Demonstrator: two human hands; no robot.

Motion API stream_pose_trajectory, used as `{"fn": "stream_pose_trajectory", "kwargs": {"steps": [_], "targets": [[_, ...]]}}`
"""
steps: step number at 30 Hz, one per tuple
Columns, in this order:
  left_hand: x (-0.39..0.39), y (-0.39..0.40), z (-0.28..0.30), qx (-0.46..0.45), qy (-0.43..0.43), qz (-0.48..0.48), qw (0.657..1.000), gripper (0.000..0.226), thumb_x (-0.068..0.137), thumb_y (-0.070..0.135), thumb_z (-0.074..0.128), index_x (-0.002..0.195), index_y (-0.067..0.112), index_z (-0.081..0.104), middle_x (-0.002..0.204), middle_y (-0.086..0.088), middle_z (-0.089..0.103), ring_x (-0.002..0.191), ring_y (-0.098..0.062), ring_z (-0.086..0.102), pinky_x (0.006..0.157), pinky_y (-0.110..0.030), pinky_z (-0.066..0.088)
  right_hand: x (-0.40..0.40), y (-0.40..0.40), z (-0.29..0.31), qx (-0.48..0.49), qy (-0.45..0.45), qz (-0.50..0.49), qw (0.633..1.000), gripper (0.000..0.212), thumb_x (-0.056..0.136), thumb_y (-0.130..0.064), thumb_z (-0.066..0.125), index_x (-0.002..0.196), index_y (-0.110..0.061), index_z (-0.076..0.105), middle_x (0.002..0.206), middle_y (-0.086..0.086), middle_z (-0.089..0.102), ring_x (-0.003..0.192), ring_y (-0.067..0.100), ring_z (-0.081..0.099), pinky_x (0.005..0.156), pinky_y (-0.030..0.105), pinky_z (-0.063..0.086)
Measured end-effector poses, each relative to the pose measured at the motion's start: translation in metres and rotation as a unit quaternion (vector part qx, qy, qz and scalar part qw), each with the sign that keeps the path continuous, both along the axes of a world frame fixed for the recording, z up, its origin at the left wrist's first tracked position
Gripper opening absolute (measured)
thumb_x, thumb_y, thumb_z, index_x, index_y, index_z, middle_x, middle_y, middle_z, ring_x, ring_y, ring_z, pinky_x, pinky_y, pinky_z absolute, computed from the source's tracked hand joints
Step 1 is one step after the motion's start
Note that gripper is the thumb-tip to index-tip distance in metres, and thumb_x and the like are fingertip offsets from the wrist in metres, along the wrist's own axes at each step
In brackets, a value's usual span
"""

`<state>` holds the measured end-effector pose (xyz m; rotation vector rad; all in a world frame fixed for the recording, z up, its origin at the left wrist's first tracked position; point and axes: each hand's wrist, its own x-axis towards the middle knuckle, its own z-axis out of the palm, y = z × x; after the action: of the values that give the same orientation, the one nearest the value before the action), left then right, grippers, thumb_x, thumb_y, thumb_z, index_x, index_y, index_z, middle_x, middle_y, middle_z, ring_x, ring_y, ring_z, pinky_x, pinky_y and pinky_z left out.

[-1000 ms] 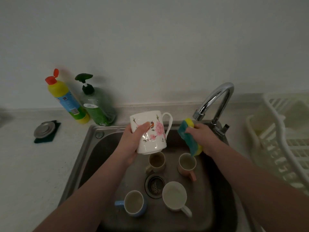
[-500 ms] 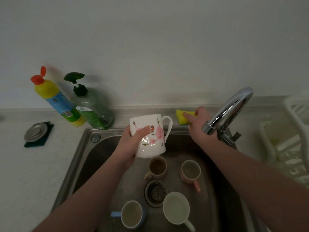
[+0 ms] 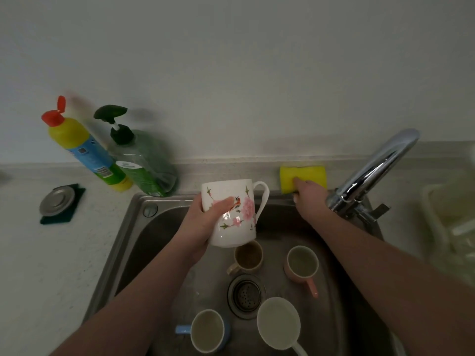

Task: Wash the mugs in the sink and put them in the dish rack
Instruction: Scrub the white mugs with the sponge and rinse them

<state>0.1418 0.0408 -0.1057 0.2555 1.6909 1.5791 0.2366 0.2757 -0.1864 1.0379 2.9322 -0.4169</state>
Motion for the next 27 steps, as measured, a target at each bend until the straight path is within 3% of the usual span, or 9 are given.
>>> {"fn": "stream_pose_trajectory", "kwargs": {"steps": [4, 8, 11, 13, 15, 17, 19, 23, 27], "targets": [[0.003, 0.001, 0.002, 0.0, 0.006, 0.0, 1.0, 0.054, 0.067, 0.032, 0.071, 0.117, 0.014, 0.058, 0.107, -0.012, 0.072, 0.095, -0.029, 0.071, 0.079, -0.046, 0.058, 0.009, 0.003, -0.007, -0.136, 0.035, -0.041, 0.989, 0.055, 0.097, -0.02, 0.043, 0.15, -0.02, 0.027, 0.132, 0.014, 0.05, 0.119, 0.032, 0.049, 0.089, 0.028, 0.037], [0.011, 0.001, 0.005, 0.0, 0.005, -0.004, 1.0, 0.064, 0.064, 0.035, 0.073, 0.122, 0.014, 0.055, 0.111, -0.012, 0.07, 0.097, -0.029, 0.07, 0.083, -0.05, 0.057, 0.019, -0.004, 0.007, -0.097, 0.044, -0.042, 0.993, 0.054, 0.092, -0.03, 0.041, 0.144, -0.038, 0.031, 0.132, 0.015, 0.054, 0.114, 0.037, 0.055, 0.092, 0.036, 0.044], [0.02, 0.003, 0.009, -0.001, 0.012, -0.007, 1.0, 0.067, 0.062, 0.037, 0.074, 0.123, 0.016, 0.054, 0.111, -0.01, 0.07, 0.095, -0.026, 0.071, 0.077, -0.045, 0.059, 0.033, -0.017, 0.028, -0.053, 0.063, -0.054, 0.995, 0.034, 0.092, -0.027, 0.041, 0.122, -0.025, 0.056, 0.116, 0.011, 0.062, 0.108, 0.033, 0.058, 0.09, 0.037, 0.046], [0.028, 0.006, 0.013, -0.002, 0.022, -0.015, 1.0, 0.066, 0.06, 0.037, 0.074, 0.12, 0.018, 0.054, 0.11, -0.009, 0.07, 0.093, -0.025, 0.071, 0.074, -0.042, 0.059, 0.046, -0.024, 0.043, 0.01, 0.06, -0.058, 0.996, 0.034, 0.091, -0.026, 0.035, 0.104, -0.013, 0.064, 0.104, 0.012, 0.065, 0.099, 0.035, 0.061, 0.084, 0.039, 0.049], [0.037, 0.01, 0.016, 0.001, 0.025, -0.022, 0.999, 0.061, 0.06, 0.036, 0.074, 0.116, 0.02, 0.055, 0.107, -0.008, 0.071, 0.092, -0.025, 0.071, 0.075, -0.044, 0.059, 0.063, -0.028, 0.054, 0.1, 0.094, -0.069, 0.988, 0.023, 0.083, -0.02, 0.047, 0.079, -0.008, 0.065, 0.081, 0.013, 0.065, 0.081, 0.036, 0.063, 0.073, 0.04, 0.048], [0.046, 0.016, 0.017, 0.007, 0.023, -0.033, 0.999, 0.064, 0.059, 0.036, 0.075, 0.118, 0.019, 0.055, 0.109, -0.009, 0.071, 0.094, -0.026, 0.071, 0.076, -0.045, 0.059, 0.086, -0.032, 0.061, 0.137, 0.13, -0.109, 0.976, 0.01, 0.072, -0.017, 0.059, 0.069, -0.01, 0.065, 0.074, 0.009, 0.064, 0.078, 0.034, 0.062, 0.071, 0.039, 0.046], [0.054, 0.021, 0.016, 0.012, 0.017, -0.036, 0.999, 0.068, 0.058, 0.036, 0.077, 0.12, 0.018, 0.055, 0.11, -0.009, 0.071, 0.094, -0.026, 0.071, 0.076, -0.045, 0.059, 0.105, -0.032, 0.066, 0.12, 0.13, -0.145, 0.973, 0.02, 0.068, -0.021, 0.055, 0.078, -0.012, 0.07, 0.089, 0.008, 0.067, 0.093, 0.034, 0.061, 0.079, 0.04, 0.045], [0.069, 0.029, 0.014, 0.019, 0.01, -0.06, 0.998, 0.064, 0.063, 0.034, 0.086, 0.119, 0.019, 0.057, 0.109, -0.009, 0.072, 0.095, -0.028, 0.071, 0.08, -0.051, 0.058, 0.124, -0.013, 0.057, 0.037, 0.124, -0.188, 0.974, 0.05, 0.068, -0.02, 0.046, 0.109, 0.001, 0.065, 0.115, 0.026, 0.059, 0.112, 0.044, 0.053, 0.096, 0.049, 0.042], [0.082, 0.033, 0.014, 0.035, 0.006, -0.066, 0.997, 0.05, 0.065, 0.026, 0.08, 0.11, 0.019, 0.06, 0.104, -0.009, 0.073, 0.093, -0.028, 0.071, 0.076, -0.046, 0.059, 0.131, -0.004, 0.06, -0.009, 0.088, -0.16, 0.983, 0.047, 0.086, -0.014, 0.047, 0.128, 0.007, 0.049, 0.128, 0.026, 0.052, 0.12, 0.038, 0.048, 0.102, 0.036, 0.033]]}}
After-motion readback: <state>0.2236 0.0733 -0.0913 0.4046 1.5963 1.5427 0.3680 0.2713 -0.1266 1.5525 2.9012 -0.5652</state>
